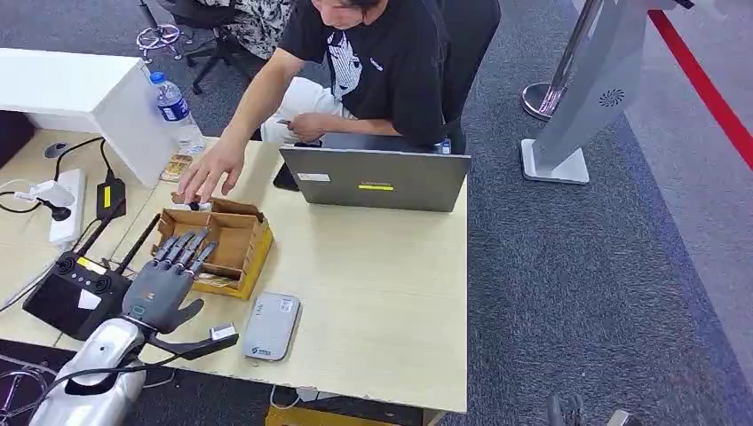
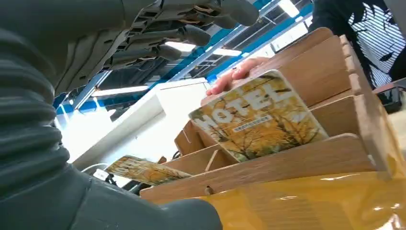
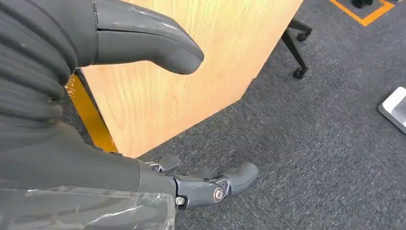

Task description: Pass the card to the sensor for recognition and then transmit it.

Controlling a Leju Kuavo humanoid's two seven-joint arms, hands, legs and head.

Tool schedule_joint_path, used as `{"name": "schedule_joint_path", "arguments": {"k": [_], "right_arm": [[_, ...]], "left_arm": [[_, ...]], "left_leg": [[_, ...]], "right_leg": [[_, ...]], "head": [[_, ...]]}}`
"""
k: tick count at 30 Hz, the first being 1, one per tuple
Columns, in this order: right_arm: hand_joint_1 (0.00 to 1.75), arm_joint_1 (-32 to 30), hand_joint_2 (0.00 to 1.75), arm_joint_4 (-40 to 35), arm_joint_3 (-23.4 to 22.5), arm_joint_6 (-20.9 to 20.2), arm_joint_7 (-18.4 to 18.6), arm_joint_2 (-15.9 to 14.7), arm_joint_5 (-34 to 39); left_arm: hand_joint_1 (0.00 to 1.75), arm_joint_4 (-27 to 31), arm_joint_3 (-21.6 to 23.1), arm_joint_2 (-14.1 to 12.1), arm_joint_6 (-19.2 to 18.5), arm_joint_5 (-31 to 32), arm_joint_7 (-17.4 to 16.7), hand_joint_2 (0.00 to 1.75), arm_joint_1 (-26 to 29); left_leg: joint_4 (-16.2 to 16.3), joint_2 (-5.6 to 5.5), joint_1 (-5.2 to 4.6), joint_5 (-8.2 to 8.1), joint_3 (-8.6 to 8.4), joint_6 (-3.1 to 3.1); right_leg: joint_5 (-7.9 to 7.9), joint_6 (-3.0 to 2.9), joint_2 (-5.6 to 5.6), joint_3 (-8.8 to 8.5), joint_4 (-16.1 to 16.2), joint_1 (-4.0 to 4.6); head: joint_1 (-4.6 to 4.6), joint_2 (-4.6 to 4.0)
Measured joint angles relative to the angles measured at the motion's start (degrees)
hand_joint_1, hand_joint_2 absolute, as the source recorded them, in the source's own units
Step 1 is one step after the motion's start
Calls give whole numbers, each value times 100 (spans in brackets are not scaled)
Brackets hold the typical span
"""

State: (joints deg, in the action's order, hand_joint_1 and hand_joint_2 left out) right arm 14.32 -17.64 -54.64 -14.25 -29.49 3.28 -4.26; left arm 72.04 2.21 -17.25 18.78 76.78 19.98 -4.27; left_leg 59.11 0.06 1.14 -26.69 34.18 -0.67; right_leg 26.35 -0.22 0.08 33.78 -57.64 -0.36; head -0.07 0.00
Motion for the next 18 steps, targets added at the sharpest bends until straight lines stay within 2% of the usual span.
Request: {"name": "schedule_joint_path", "arguments": {"k": [8, 10, 11, 18], "right_arm": [[0, 0, 175, 0, 4, 0, 0, 6, 20], [0, 1, 175, -2, 9, 0, 0, 9, 26], [0, 0, 175, 0, 11, 0, 0, 11, 22], [0, 0, 175, 0, 37, 0, 0, 15, 17]], "left_arm": [[0, 0, 122, 22, 44, 37, -33, 175, -18], [169, -7, 135, 22, 42, 42, -44, 175, -32], [175, -13, 138, 22, 41, 42, -44, 175, -38], [175, -94, 142, 7, 37, 42, -46, 175, -64]], "left_leg": [[0, 0, 0, 0, 0, 0], [0, 0, 0, 0, 1, 0], [0, 0, 0, 0, 1, 0], [0, 0, 0, 0, 1, 0]], "right_leg": [[0, 0, 0, 0, 0, 0], [0, 0, 0, 0, 0, 0], [0, 0, 0, 0, 0, 0], [0, 0, 0, 0, 0, 0]], "head": [[0, 0], [0, 0], [0, 0], [0, 0]]}}
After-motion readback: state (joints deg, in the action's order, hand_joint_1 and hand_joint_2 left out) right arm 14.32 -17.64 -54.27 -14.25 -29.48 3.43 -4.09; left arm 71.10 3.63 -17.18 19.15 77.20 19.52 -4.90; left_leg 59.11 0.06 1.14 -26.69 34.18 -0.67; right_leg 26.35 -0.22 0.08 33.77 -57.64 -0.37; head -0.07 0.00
